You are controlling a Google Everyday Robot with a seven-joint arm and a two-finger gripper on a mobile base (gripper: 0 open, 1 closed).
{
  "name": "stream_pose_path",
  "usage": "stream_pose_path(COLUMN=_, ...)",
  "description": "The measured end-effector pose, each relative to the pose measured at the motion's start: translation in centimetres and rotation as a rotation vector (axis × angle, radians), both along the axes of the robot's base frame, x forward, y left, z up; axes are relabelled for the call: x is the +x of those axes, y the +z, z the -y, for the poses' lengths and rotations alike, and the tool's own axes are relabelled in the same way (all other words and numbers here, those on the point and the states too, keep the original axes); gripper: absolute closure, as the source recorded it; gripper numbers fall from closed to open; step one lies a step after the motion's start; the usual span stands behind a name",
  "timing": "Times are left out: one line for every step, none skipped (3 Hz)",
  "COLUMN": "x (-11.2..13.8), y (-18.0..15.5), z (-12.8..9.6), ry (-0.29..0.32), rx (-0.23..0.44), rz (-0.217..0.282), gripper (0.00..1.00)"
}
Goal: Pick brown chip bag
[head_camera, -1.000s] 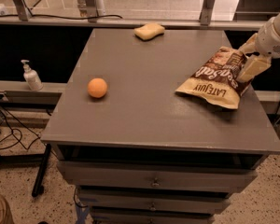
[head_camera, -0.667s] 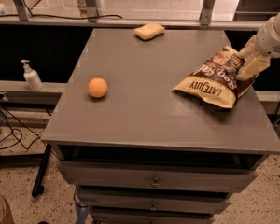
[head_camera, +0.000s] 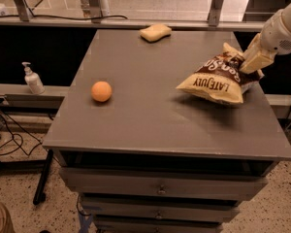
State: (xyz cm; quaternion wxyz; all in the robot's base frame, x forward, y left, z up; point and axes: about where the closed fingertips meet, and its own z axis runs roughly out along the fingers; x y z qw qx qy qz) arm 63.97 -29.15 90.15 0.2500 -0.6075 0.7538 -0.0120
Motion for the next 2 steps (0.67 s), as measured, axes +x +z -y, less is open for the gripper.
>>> stream_pose_path(x=-0.6, y=3.1, z=-2.9, ry=-0.013, rx=0.062, rz=0.034, gripper=1.00)
stream_pose_path(x=-0.9, y=6.2, z=-6.0, ry=-0.006, rx=0.127, rz=0.087, gripper=1.00)
